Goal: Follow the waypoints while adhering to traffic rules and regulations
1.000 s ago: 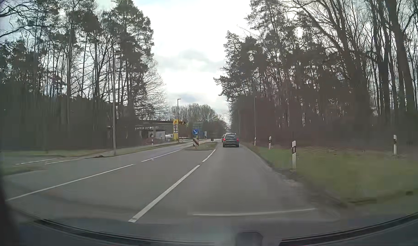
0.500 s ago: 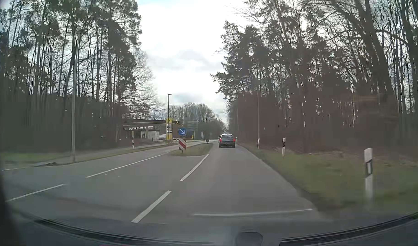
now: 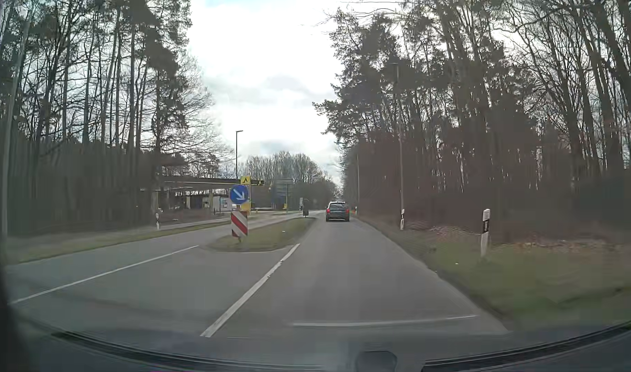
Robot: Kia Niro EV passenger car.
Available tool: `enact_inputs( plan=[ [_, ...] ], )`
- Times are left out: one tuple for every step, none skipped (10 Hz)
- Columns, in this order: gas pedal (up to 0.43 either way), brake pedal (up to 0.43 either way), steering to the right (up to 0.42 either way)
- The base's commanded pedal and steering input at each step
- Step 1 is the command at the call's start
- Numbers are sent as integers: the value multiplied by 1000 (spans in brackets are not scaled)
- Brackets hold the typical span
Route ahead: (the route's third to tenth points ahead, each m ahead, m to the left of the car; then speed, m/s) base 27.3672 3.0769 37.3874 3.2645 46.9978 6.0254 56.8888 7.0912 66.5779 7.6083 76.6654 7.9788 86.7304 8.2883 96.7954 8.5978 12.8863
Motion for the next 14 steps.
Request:
enact_inputs(
  plan=[
    [260, 0, 2],
    [260, 0, 0],
    [248, 0, -2],
    [240, 0, -3],
    [220, 0, -3],
    [209, 0, -3],
    [197, 0, -3],
    [197, 0, -4],
    [197, 0, -5],
    [197, 0, -5],
    [197, 0, -5],
    [197, 0, -5],
    [197, 0, -6],
    [189, 0, -5]
  ],
)
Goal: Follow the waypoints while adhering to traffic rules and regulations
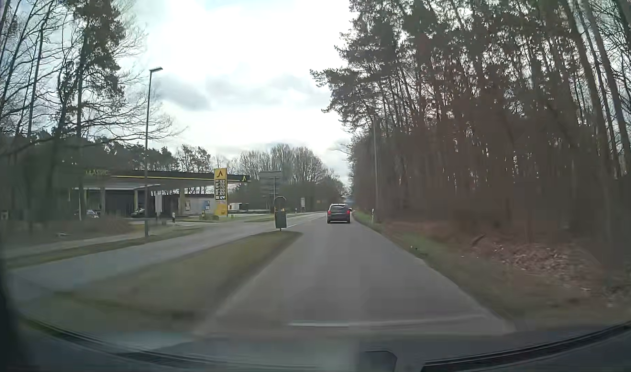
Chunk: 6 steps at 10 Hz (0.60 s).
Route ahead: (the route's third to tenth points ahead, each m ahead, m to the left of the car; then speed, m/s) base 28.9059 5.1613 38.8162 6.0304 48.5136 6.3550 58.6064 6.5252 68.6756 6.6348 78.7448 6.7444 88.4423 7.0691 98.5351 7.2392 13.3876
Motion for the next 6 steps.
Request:
enact_inputs(
  plan=[
    [189, 0, -6],
    [177, 0, -5],
    [169, 0, -5],
    [169, 0, -5],
    [169, 0, -4],
    [169, 0, -4]
  ],
)
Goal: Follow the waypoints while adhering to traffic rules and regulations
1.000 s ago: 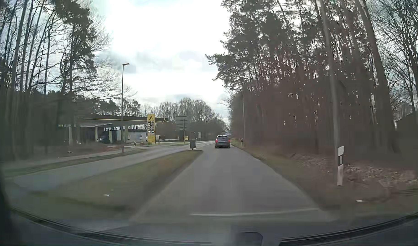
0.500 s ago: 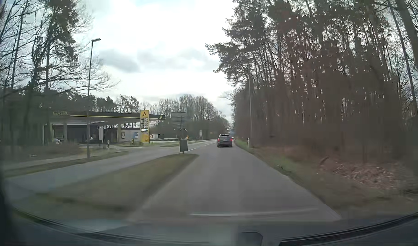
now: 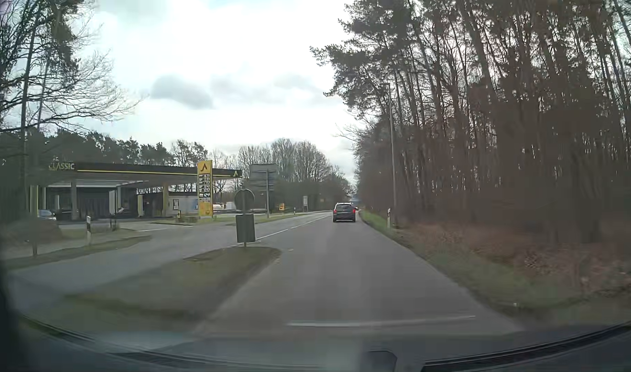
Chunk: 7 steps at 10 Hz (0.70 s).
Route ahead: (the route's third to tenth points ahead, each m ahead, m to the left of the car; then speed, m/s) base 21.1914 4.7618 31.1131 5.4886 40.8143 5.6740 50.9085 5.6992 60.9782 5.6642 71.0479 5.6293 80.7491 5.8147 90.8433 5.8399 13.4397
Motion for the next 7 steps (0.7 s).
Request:
enact_inputs(
  plan=[
    [169, 0, -3],
    [169, 0, -1],
    [169, 0, 0],
    [177, 0, 1],
    [177, 0, 1],
    [177, 0, 1],
    [177, 0, 2]
  ],
)
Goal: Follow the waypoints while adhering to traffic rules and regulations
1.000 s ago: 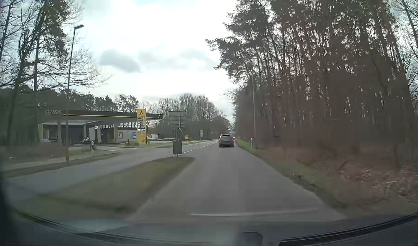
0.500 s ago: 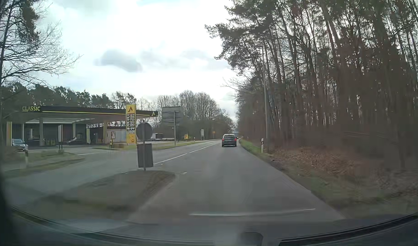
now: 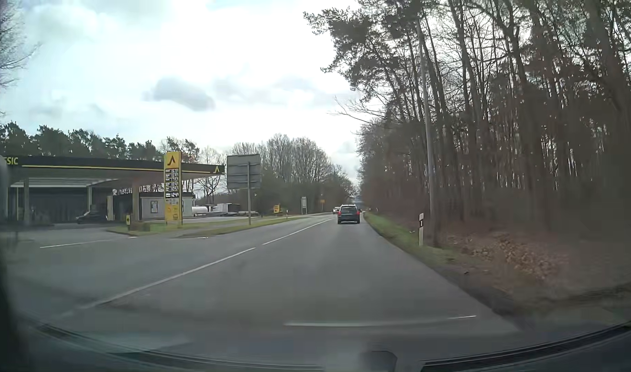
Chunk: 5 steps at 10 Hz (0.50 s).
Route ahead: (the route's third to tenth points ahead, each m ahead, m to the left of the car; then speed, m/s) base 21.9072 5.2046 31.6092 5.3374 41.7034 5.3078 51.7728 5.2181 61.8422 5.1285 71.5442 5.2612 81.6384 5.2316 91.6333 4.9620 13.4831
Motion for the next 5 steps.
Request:
enact_inputs(
  plan=[
    [177, 0, 2],
    [177, 0, 3],
    [177, 0, 3],
    [177, 0, 3],
    [177, 0, 4]
  ],
)
